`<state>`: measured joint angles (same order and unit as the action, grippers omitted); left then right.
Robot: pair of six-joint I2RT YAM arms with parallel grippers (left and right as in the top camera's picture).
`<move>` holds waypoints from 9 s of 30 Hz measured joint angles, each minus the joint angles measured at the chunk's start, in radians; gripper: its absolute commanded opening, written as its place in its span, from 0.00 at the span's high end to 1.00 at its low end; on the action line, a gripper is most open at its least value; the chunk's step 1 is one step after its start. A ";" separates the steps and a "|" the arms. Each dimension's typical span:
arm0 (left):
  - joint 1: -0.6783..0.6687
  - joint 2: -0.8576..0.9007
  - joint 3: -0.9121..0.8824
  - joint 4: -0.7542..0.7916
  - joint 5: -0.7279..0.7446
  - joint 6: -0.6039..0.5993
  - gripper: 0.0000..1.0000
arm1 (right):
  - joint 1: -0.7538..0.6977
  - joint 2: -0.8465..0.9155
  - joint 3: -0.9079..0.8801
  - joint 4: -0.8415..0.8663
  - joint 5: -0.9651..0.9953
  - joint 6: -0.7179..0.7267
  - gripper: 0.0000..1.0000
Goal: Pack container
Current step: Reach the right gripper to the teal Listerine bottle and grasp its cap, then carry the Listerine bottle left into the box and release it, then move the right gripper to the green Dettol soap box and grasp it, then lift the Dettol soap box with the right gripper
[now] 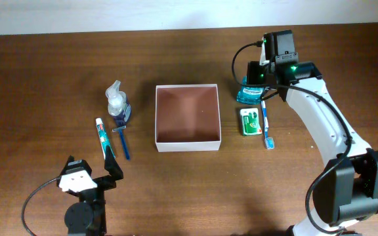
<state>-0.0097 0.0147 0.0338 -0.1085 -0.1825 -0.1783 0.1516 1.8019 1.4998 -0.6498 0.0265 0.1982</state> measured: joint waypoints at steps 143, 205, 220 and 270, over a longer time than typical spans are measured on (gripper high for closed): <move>0.000 0.000 0.000 0.000 0.000 0.000 0.01 | 0.409 0.266 0.440 -0.325 0.273 0.157 0.29; 0.000 0.000 0.000 0.000 0.000 0.000 0.01 | 0.084 0.030 -0.255 0.199 -0.203 0.300 0.96; 0.000 0.000 0.000 0.000 0.000 0.000 0.01 | 0.084 0.032 -0.313 0.362 -0.290 0.350 0.96; 0.000 0.000 0.000 0.000 0.000 0.000 0.01 | -0.053 0.032 -0.178 -0.143 -0.162 -0.206 0.37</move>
<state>-0.0097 0.0147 0.0338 -0.1081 -0.1825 -0.1783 0.0990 1.8336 1.3216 -0.7933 -0.1356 -0.0078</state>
